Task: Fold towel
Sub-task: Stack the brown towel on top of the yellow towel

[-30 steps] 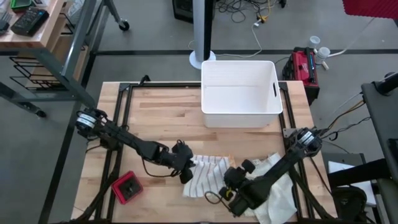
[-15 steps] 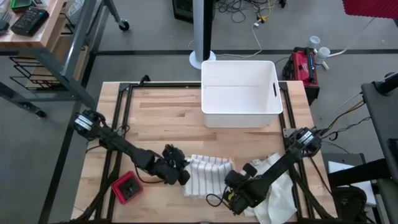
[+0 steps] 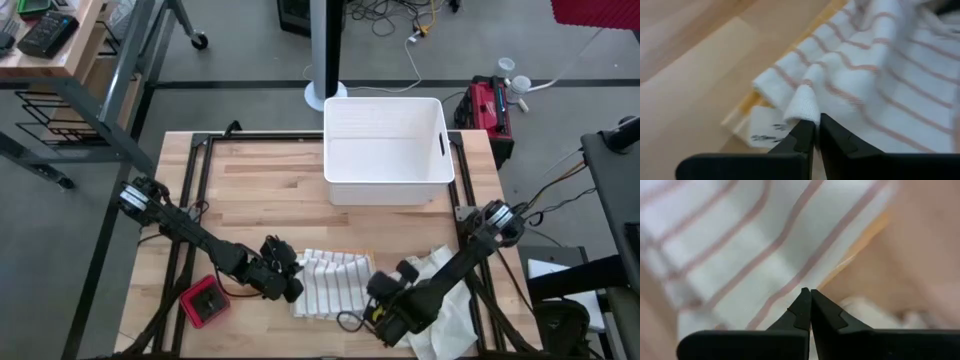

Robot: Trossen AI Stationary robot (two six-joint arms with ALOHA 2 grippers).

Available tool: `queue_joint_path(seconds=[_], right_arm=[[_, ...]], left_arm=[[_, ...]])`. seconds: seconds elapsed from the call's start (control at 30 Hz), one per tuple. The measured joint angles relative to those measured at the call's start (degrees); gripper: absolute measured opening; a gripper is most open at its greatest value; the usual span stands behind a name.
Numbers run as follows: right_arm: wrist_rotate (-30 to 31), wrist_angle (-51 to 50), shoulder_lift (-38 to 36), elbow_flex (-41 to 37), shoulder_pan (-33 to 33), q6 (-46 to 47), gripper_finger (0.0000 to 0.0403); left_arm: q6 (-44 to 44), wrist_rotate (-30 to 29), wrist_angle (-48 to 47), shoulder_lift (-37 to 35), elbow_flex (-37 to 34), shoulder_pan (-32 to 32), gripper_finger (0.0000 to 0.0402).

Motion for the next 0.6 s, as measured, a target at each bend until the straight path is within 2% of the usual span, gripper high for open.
queue_joint_path(seconds=[0.13, 0.3, 0.47, 0.6], right_arm=[[5.03, -4.98, -3.35, -0.44, -0.14, 2.8, 0.0002], [5.45, -5.29, -7.89, -3.09, -2.19, 0.31, 0.0014], [1.67, -3.22, -12.57, -8.0, -5.34, -3.73, 0.0045], [-1.64, 5.09, -16.09, -13.46, -8.01, -9.93, 0.0084]], left_arm=[[0.32, 0.81, 0.78, 0.0, -0.01, 0.02, 0.0031], [0.31, -0.32, 0.59, 0.02, 0.0, 0.11, 0.006], [1.85, -2.65, 0.71, 0.02, 0.0, 0.35, 0.0082], [1.93, -2.76, 0.54, 0.35, -0.02, 0.61, 0.0089]])
